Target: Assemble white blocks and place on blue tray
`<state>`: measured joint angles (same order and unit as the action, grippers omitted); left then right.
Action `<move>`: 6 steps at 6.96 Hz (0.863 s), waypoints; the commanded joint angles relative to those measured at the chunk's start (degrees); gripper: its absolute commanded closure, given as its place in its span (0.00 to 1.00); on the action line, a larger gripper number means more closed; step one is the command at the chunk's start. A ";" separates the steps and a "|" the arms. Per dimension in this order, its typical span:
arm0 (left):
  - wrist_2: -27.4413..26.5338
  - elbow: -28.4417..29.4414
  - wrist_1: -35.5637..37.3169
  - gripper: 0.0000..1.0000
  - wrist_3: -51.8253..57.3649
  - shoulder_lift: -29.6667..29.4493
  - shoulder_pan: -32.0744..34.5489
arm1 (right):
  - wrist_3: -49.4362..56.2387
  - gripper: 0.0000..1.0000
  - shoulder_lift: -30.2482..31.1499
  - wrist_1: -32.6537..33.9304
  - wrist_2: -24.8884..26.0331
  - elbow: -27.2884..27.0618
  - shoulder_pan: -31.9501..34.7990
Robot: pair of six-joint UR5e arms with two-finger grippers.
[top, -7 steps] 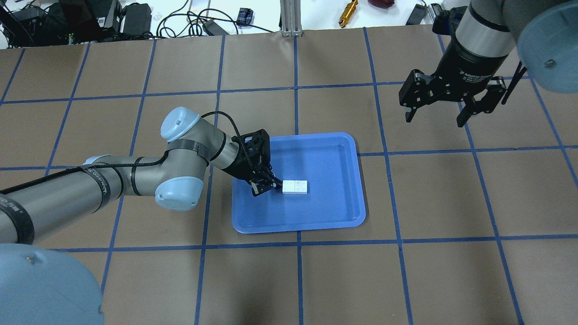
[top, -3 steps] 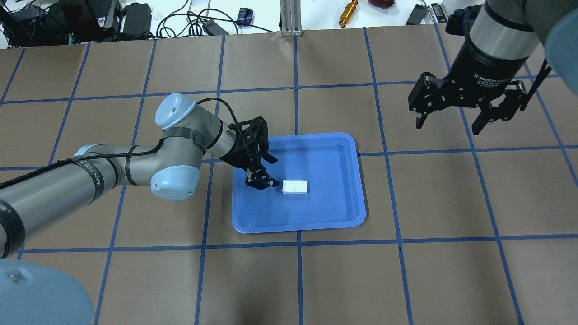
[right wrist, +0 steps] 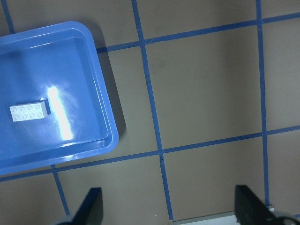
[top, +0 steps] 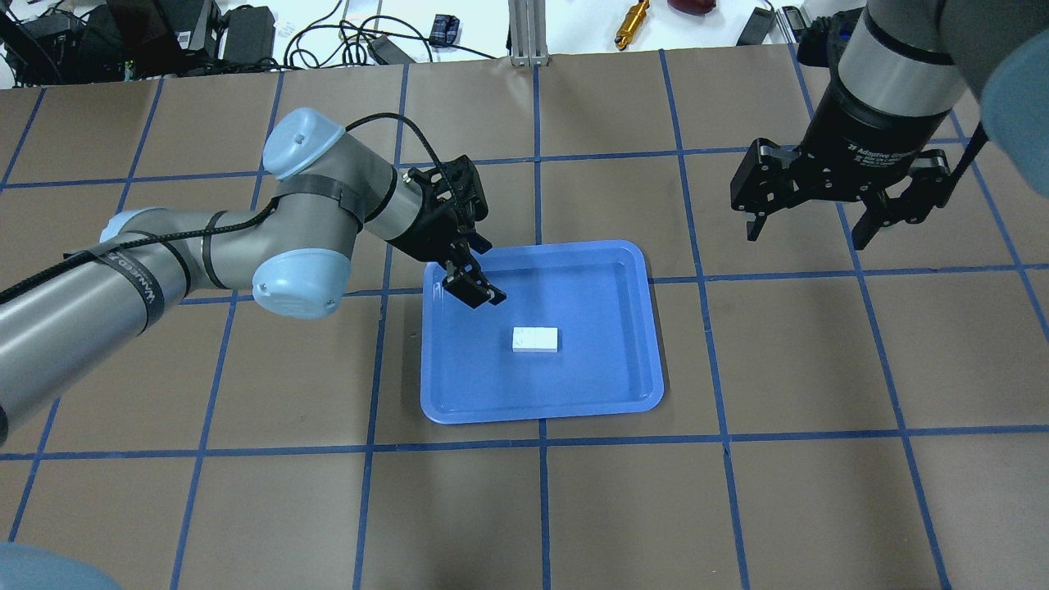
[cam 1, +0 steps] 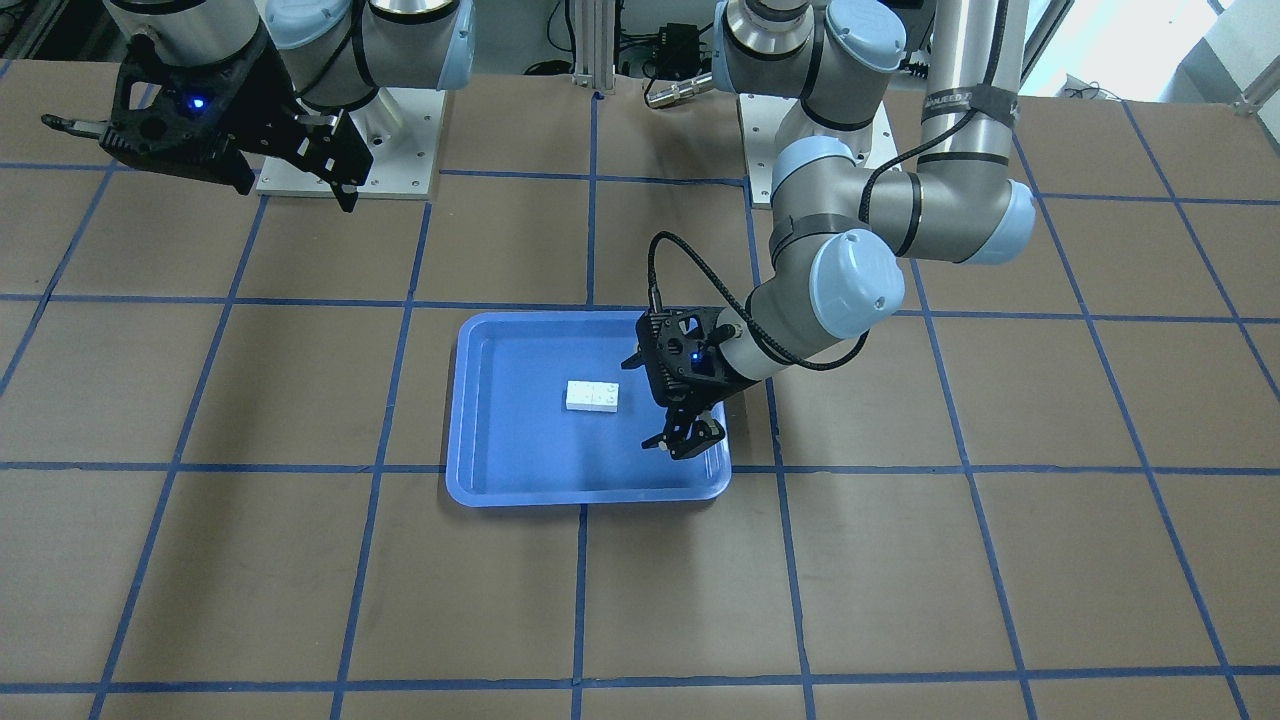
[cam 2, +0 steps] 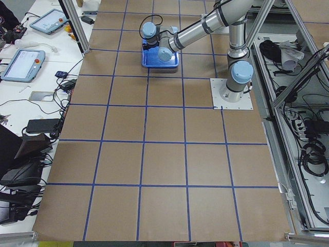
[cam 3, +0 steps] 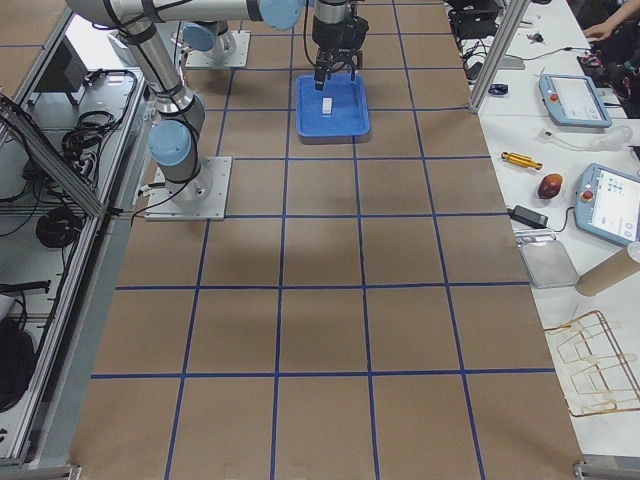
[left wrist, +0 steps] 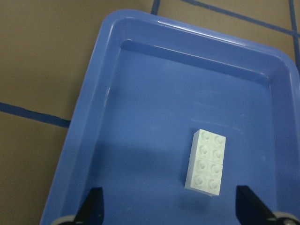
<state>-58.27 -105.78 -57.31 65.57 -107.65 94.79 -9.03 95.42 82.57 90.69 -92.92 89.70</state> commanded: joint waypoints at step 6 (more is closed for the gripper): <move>-16.20 19.12 -23.11 0.00 -42.84 12.09 -2.85 | 1.12 0.00 1.17 -0.48 -0.07 0.72 0.82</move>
<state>-69.84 -86.89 -79.47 30.19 -97.98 92.63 -8.02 96.36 82.11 90.70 -92.24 90.32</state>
